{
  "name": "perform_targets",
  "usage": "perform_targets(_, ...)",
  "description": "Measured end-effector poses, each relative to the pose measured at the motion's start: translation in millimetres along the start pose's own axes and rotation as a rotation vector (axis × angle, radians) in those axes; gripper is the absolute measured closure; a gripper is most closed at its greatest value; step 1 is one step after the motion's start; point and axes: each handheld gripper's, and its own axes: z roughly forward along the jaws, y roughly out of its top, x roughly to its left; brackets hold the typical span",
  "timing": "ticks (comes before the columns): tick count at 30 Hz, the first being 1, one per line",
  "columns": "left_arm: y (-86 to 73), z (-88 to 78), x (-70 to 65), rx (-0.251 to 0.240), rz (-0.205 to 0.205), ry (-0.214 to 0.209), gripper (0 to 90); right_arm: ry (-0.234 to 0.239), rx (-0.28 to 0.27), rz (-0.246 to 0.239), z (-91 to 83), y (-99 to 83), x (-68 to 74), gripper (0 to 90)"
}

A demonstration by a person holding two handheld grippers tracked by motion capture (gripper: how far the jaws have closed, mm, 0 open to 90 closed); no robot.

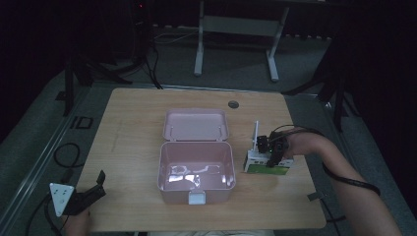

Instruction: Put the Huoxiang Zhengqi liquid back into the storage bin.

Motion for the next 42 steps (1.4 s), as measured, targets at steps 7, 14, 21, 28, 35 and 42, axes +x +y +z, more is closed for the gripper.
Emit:
perform_targets(7,0.0,0.1,0.1,0.001,-0.002,0.002,0.2,-0.003,-0.015,-0.003,-14.8,1.9,14.4,62.2)
perform_targets(14,0.0,0.1,0.1,0.002,-0.002,0.002,0.2,0.006,0.002,-0.028,-24.2,4.0,26.2,62.3)
perform_targets(21,0.0,0.1,0.2,0.002,-0.003,0.003,0.2,0.008,-0.001,-0.018,-43.5,4.6,31.5,62.3)
perform_targets(28,0.0,0.0,0.3,0.001,-0.003,0.003,0.2,-0.018,-0.007,0.008,-67.5,4.2,30.9,62.4)
perform_targets(35,0.1,0.2,0.1,0.003,-0.003,0.005,0.2,-0.043,-0.01,0.007,-89.5,8.4,37.3,62.4)
perform_targets(42,0.1,0.2,0.2,0.003,-0.004,0.005,0.2,-0.058,-0.031,-0.024,-105.9,18.5,48.1,62.4)
